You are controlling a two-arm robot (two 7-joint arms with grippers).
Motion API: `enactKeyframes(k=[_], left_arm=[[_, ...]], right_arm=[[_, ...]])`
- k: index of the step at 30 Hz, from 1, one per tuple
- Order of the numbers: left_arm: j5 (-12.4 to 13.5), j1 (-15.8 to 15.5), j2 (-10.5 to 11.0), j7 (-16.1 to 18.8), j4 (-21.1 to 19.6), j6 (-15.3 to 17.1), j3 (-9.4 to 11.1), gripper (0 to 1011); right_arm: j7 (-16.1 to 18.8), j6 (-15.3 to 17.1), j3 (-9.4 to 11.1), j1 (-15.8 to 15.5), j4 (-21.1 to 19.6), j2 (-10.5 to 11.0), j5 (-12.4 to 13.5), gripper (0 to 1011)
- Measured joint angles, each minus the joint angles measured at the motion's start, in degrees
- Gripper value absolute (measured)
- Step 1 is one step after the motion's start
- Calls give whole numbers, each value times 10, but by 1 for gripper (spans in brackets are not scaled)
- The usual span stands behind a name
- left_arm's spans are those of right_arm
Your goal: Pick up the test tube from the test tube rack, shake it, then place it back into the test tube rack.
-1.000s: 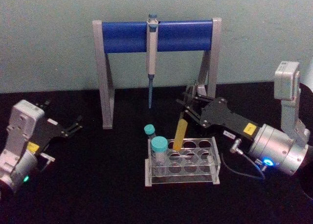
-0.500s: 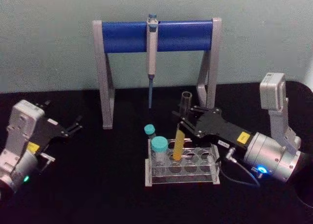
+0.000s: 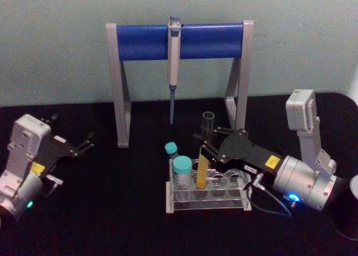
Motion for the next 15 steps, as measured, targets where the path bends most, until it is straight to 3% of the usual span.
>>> enactKeyframes(k=[15], left_arm=[[0,0,0,0,0,0,0,1001]], right_arm=[[-3,3,-8,0,20,-9,-17,225]])
